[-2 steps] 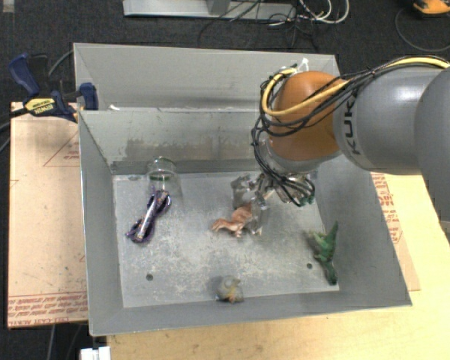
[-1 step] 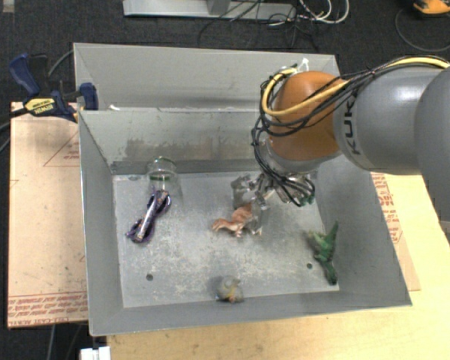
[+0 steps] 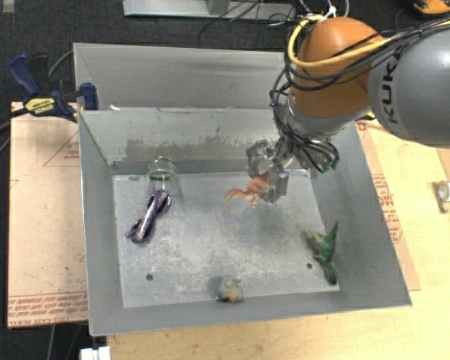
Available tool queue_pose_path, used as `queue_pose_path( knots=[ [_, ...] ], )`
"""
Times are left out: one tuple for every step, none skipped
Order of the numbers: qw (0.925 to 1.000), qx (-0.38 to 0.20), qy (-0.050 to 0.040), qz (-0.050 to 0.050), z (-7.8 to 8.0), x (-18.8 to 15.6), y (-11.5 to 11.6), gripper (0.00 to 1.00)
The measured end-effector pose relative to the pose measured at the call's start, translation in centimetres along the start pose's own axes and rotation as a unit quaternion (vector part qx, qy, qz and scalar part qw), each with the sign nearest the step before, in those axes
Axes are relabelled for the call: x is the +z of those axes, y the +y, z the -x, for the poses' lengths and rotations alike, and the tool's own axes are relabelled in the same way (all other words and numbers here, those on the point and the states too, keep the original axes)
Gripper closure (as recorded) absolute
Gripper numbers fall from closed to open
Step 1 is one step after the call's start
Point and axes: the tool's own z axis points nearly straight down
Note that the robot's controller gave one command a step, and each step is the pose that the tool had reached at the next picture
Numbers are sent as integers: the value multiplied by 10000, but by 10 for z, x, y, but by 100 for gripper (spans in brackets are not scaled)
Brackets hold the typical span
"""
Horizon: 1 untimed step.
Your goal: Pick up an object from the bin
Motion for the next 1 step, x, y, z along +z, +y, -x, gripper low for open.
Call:
queue_pose_path(
  knots=[
    [10000,1,0,1,0,0,0,100]
  ],
)
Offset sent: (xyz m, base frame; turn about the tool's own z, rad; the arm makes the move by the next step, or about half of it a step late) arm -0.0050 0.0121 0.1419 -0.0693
